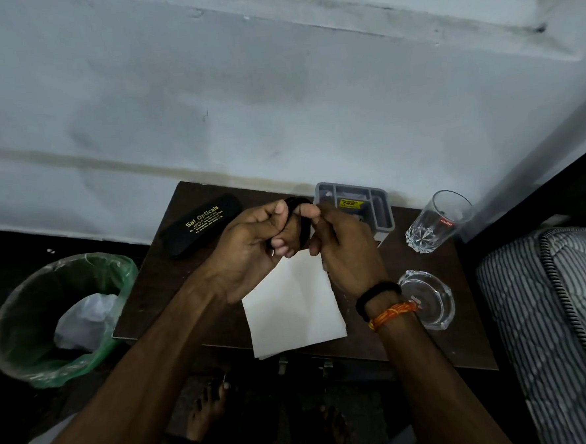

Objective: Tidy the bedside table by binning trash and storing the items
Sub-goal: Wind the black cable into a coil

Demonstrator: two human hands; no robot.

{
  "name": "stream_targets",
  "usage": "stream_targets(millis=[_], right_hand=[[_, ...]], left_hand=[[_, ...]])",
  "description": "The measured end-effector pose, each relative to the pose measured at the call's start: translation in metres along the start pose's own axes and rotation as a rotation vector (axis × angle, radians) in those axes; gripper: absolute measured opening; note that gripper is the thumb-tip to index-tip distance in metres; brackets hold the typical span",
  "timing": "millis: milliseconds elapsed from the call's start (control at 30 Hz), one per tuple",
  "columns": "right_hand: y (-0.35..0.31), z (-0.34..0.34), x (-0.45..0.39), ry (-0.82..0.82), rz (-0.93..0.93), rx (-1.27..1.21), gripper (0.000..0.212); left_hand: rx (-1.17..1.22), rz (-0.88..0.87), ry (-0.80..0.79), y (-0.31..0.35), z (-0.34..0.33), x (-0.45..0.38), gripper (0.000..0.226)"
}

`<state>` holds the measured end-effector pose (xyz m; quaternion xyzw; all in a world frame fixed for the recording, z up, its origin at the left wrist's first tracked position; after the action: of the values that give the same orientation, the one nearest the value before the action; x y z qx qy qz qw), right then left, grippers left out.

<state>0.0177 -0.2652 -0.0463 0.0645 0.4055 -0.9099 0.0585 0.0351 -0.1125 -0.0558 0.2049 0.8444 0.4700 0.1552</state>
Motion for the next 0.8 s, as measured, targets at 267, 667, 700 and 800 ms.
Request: stream_targets(millis=[267, 667, 700, 800], right_hand=[[-0.003, -0.01, 0.005, -0.331, -0.093, 0.214, 0.019], [-0.022, -0.013, 0.012, -0.408, 0.114, 0.298, 0.023], [-0.023, -0.011, 0.011, -0.383, 0.146, 0.313, 0.024], [-0.023, -0.004, 0.008, -0.314, 0.22, 0.374, 0.029]], left_hand=[[0.097, -0.017, 0.142, -0.005, 0.008, -0.007, 0.038], [-0.312, 0.012, 0.333, -0.012, 0.008, -0.005, 0.028], [-0.37, 0.024, 0.33, -0.012, 0.008, -0.005, 0.03], [-0.482, 0.059, 0.318, -0.012, 0.005, -0.005, 0.033]])
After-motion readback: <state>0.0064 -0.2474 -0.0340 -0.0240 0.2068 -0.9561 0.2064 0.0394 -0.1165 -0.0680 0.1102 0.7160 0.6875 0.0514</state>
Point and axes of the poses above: each hand's wrist, its own x-axis away from the middle knuckle, its own z-axis out of the back of the hand, y = z × x, the point moved 1 cm from there along -x, towards the middle knuckle, and after that the axes turned 1 degree about -y, right-handed, at the moved point
